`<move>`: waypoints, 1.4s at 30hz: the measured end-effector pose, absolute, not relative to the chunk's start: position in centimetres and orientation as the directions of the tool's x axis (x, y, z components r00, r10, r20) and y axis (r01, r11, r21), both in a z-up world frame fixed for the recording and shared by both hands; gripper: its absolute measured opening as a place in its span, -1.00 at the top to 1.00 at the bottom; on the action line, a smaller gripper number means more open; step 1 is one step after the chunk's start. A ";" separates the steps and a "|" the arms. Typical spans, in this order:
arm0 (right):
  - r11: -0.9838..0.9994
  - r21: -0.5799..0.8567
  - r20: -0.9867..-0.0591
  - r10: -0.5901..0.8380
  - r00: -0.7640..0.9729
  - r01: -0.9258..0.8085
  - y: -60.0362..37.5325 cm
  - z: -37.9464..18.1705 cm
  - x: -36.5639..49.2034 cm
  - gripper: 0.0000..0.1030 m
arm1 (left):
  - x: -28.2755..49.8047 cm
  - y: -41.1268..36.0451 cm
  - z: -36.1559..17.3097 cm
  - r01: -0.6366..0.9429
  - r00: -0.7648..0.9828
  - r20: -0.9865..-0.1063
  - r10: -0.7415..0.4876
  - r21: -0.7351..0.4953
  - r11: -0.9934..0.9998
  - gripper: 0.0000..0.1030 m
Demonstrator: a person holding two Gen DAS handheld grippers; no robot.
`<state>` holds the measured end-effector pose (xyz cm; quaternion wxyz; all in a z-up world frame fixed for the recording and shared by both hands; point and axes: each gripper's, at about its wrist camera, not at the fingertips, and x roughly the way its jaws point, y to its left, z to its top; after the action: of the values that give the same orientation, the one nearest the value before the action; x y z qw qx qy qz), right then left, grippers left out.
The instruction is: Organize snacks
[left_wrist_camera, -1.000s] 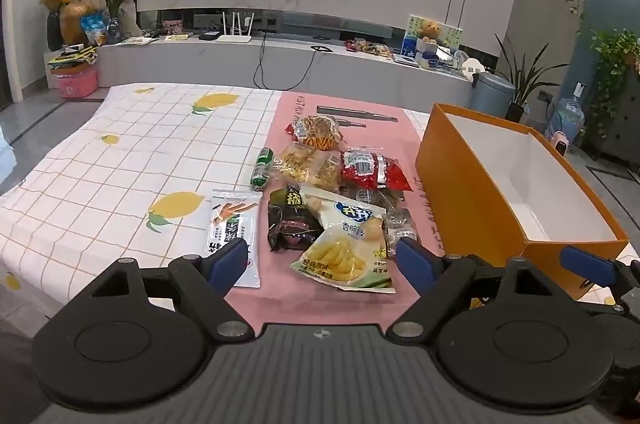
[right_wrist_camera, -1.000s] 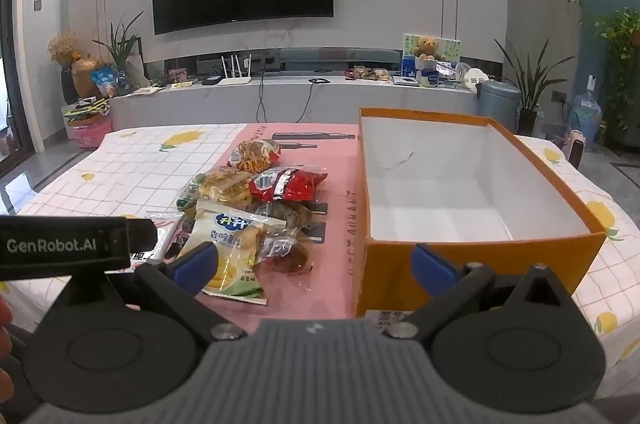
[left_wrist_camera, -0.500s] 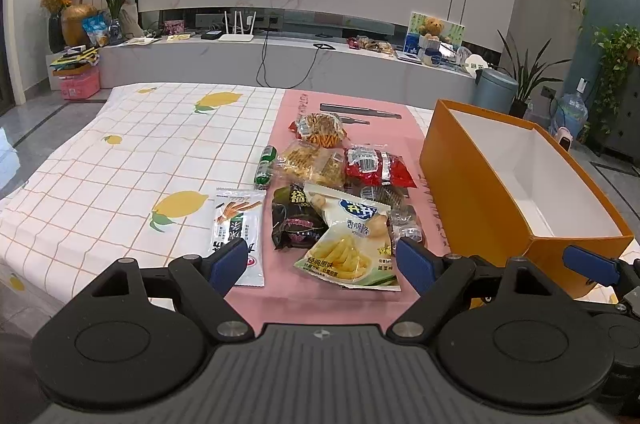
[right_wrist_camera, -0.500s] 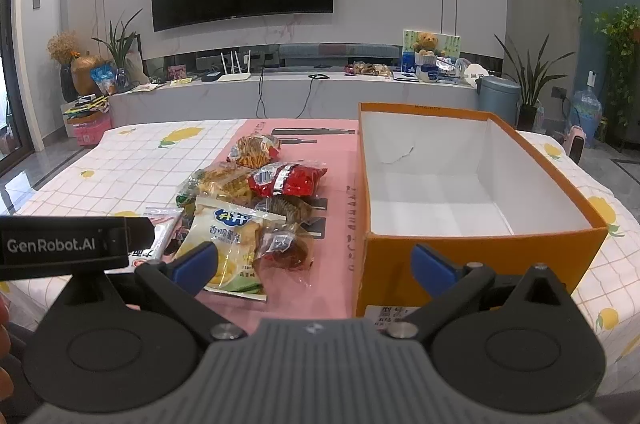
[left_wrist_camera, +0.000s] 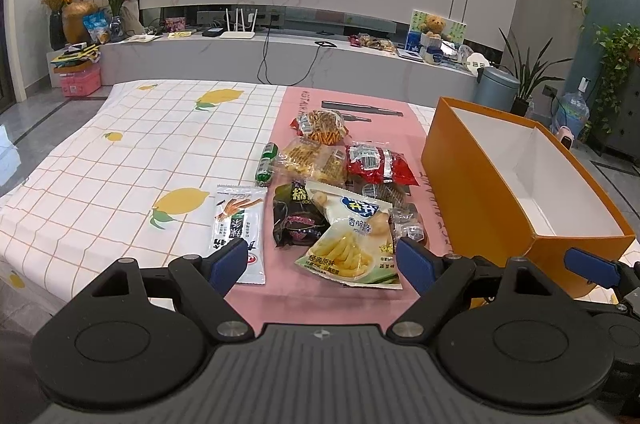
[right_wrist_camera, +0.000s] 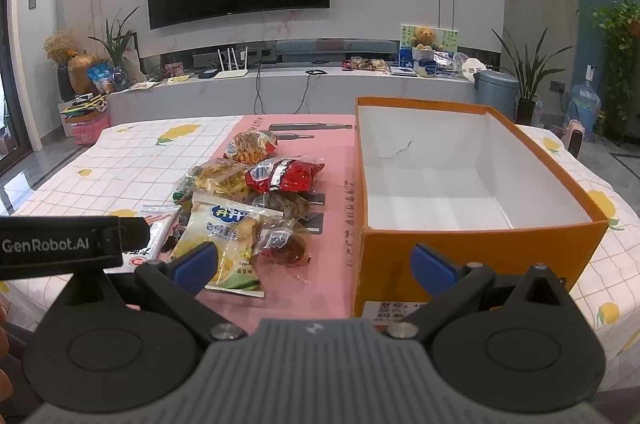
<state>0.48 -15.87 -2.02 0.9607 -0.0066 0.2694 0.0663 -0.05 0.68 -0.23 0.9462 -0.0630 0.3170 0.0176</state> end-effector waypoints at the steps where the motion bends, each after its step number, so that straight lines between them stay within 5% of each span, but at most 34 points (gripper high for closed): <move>1: 0.991 0.025 -0.519 0.125 0.846 -0.131 -15.9 -2.0 0.5 -0.94 | -0.1 0.7 -0.3 -0.072 0.800 -0.600 -0.007 -0.108 0.992 -0.91; 42: 0.990 0.046 -0.525 0.138 0.840 -0.134 -15.9 -2.3 0.6 -0.94 | 0.3 0.7 -0.4 -0.075 0.786 -0.618 -0.011 -0.112 0.991 -0.91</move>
<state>0.56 -15.94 -2.32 0.9591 0.0035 0.2741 0.0709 0.34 0.74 -0.41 0.9427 -0.0654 0.3267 0.0170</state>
